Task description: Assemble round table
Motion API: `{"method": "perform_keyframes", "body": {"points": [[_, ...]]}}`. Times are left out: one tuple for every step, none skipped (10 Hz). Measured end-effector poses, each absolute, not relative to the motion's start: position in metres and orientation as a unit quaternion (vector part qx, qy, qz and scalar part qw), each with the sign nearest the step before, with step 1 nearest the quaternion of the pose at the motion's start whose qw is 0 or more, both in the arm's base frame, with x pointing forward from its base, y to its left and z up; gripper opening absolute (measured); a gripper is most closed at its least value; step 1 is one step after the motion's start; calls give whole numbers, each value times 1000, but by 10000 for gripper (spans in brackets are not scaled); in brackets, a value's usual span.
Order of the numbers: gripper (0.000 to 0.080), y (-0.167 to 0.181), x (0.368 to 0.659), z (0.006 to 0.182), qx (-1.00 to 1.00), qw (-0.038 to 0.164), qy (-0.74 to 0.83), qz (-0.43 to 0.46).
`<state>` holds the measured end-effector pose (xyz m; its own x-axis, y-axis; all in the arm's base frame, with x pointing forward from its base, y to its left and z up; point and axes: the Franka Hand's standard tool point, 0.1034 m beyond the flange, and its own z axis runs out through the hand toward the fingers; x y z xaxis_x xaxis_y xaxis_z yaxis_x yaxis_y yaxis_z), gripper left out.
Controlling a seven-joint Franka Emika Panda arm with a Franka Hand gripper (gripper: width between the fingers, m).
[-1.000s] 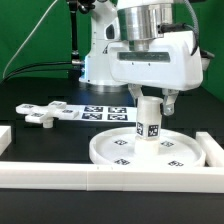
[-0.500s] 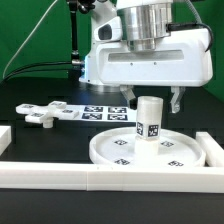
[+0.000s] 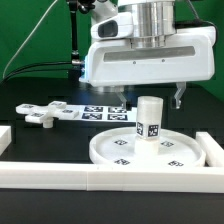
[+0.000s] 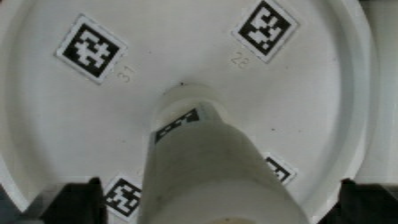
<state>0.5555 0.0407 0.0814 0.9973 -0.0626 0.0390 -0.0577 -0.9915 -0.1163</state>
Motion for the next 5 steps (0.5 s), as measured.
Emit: {"method": "perform_keyframes", "body": {"points": [[649, 37, 554, 81, -998, 61, 1, -16], [649, 36, 555, 81, -998, 58, -30, -18], [649, 35, 555, 81, -996, 56, -73, -20], [649, 35, 555, 81, -993, 55, -100, -22], [649, 35, 554, 81, -989, 51, -141, -19]]}}
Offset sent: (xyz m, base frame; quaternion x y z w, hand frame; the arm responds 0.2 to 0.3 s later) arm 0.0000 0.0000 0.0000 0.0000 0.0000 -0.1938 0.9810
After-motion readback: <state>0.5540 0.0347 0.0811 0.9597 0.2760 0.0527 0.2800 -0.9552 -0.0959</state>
